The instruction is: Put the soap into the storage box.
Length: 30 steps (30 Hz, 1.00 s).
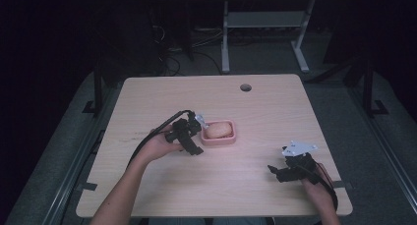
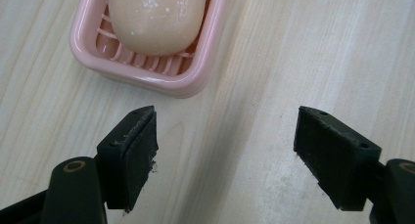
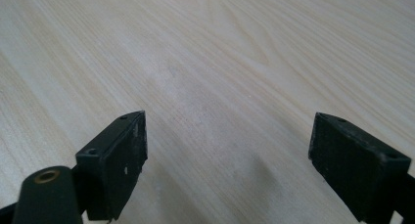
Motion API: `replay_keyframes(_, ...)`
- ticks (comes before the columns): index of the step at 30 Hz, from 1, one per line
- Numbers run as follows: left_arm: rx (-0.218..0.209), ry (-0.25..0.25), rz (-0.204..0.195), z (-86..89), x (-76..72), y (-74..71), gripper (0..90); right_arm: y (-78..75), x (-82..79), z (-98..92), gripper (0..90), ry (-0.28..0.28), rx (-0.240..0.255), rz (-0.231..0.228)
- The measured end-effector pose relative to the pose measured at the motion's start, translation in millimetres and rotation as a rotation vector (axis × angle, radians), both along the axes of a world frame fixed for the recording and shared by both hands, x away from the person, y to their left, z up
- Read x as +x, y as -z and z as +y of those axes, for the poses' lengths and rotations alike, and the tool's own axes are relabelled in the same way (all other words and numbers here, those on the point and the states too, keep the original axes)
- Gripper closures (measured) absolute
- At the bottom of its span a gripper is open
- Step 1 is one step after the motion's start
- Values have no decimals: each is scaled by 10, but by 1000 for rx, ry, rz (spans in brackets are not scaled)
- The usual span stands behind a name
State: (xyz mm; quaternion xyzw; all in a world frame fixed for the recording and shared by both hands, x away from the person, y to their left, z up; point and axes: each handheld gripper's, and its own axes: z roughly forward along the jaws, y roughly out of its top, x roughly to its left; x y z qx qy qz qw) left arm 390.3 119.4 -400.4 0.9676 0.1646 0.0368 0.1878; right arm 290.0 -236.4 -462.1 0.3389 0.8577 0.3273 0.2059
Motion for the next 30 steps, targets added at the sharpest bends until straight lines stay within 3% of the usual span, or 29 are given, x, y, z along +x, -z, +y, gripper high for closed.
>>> replay_keyframes(30, -53, -49, 12, 284, -250, 138, 239, 15, 2, 18, 138, 9, -17, 9)
